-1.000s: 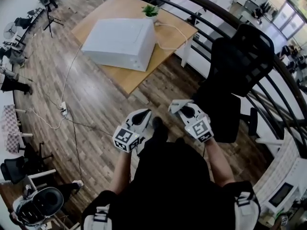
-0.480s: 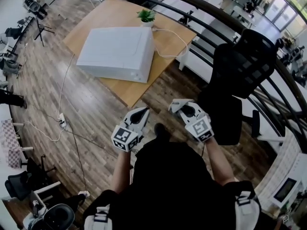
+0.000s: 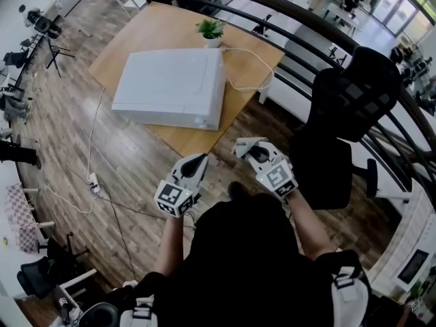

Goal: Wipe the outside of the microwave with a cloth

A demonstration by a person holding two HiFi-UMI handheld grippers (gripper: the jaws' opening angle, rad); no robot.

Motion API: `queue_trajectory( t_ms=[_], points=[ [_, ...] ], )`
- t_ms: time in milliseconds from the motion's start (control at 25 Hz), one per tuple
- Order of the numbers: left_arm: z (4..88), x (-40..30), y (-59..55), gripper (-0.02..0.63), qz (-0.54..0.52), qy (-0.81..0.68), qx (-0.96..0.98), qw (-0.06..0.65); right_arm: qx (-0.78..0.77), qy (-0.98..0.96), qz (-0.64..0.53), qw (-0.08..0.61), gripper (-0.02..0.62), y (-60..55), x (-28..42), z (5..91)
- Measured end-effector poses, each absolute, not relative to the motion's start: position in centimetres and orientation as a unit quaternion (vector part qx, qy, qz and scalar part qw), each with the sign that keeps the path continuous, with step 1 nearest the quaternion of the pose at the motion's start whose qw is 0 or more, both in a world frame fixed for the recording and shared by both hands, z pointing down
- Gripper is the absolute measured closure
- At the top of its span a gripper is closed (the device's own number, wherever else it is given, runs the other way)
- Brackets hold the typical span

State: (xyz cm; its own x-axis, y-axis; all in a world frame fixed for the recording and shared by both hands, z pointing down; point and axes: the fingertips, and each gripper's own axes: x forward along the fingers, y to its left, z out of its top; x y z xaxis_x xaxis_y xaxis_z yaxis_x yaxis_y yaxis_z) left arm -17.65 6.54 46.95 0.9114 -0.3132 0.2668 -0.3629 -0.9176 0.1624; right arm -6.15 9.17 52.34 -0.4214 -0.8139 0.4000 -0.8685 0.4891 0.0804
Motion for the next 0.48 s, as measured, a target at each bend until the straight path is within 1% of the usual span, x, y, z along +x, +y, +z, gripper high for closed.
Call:
queue_trajectory(
  t_ms=[240, 480],
  points=[
    [46.2, -18.3, 4.2, 0.603, 0.121, -0.192, 0.968, 0.11, 0.474, -0.855, 0.071, 0.2, 0.58, 6.2, -7.8, 52.6],
    [46.5, -17.9, 2.4, 0.603, 0.123, -0.221, 0.96, 0.122, 0.432, -0.876, 0.071, 0.202, 0.579, 2.8, -7.9, 53.3]
  ],
)
